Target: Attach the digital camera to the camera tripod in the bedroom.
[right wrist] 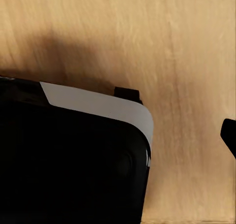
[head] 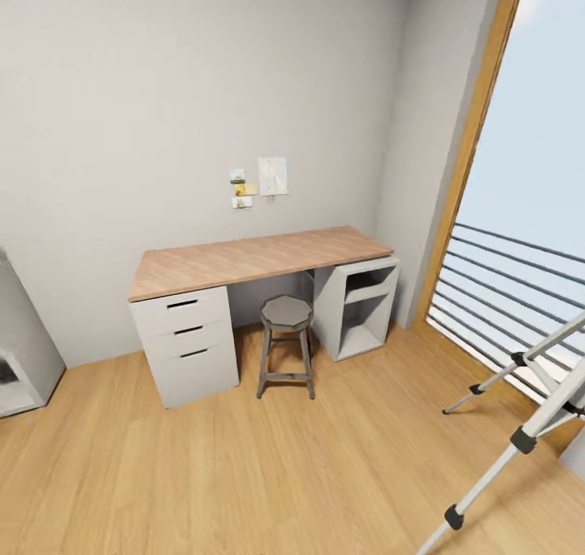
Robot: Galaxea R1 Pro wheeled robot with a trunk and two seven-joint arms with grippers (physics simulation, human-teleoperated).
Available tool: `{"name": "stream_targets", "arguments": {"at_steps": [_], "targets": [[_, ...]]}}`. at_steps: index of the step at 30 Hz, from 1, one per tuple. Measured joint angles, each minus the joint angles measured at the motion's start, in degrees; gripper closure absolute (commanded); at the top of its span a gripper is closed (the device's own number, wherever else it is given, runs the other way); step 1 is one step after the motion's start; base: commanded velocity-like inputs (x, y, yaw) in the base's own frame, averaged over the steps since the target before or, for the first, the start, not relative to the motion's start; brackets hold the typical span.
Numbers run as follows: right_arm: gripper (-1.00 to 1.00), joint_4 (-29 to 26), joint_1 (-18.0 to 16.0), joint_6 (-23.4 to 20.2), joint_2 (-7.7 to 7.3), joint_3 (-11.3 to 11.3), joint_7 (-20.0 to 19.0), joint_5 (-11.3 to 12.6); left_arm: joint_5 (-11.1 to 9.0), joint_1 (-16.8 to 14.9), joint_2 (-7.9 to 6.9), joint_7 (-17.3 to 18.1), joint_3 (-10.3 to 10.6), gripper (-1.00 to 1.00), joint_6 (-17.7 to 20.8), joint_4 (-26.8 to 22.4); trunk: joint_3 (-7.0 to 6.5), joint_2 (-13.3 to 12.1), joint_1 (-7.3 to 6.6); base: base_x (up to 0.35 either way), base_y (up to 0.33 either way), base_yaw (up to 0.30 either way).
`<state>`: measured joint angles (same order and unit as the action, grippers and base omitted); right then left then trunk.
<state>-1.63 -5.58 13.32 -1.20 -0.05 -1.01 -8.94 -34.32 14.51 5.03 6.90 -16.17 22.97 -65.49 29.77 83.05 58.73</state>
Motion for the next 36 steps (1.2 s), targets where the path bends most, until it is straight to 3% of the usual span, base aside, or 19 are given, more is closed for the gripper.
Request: {"name": "stream_targets", "arguments": {"at_steps": [7,10,17,23,30,36], "targets": [[-1.0,-0.08,-4.05,-11.78,0.66,0.13,0.21,0.01,-0.05,0.0,0.0,0.21,0.02,-1.0,-0.06,0.0,0.0,0.0,0.0,0.0,0.0,0.299],[-1.0,-0.16,-5.26,-13.75,1.12,0.14,0.3,0.0,-0.05,0.0,0.0,0.26,0.03,-1.0,-0.07,0.0,0.0,0.0,0.0,0.0,0.0,0.299],[-1.0,-1.1,-9.48,-17.3,4.05,0.16,1.36,0.03,-0.05,0.02,0.0,0.54,-0.01,-1.0,-0.13,0.01,0.0,0.0,0.0,0.0,0.0,0.299],[-1.0,-1.98,-14.28,-23.21,6.23,0.18,6.81,0.04,-0.05,0.06,0.0,0.68,-0.05,-1.0,-0.14,-0.03,0.0,0.0,0.0,0.0,0.0,0.299],[-1.0,-6.09,-18.34,-28.27,10.56,0.2,11.25,0.08,-0.3,0.34,0.0,0.56,-0.15,-1.0,-0.18,-0.07,0.06,0.0,0.0,0.0,0.0,0.299],[-1.0,-12.56,-19.61,-31.93,11.18,0.2,11.96,0.04,-0.45,0.72,-0.04,0.31,-0.59,-1.0,-0.61,-0.14,0.21,0.0,0.0,0.0,0.0,0.298]]}}
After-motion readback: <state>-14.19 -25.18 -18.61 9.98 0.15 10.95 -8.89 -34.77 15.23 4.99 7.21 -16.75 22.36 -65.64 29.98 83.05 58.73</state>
